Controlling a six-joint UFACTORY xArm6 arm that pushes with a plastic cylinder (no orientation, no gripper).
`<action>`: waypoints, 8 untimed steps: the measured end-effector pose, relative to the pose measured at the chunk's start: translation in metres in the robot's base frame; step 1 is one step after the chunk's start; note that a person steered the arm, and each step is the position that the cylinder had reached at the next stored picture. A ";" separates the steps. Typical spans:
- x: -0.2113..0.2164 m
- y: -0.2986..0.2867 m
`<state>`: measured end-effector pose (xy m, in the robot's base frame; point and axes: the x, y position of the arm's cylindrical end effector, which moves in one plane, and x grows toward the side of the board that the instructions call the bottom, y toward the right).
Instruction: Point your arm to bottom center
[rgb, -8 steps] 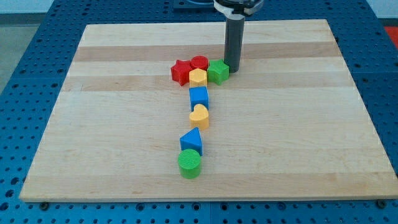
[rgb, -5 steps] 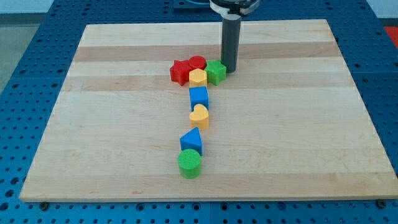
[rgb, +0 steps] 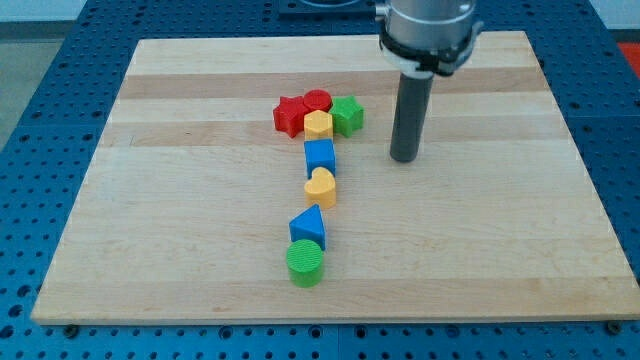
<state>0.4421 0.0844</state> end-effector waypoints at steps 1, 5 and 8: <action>0.039 0.000; 0.176 -0.021; 0.176 -0.104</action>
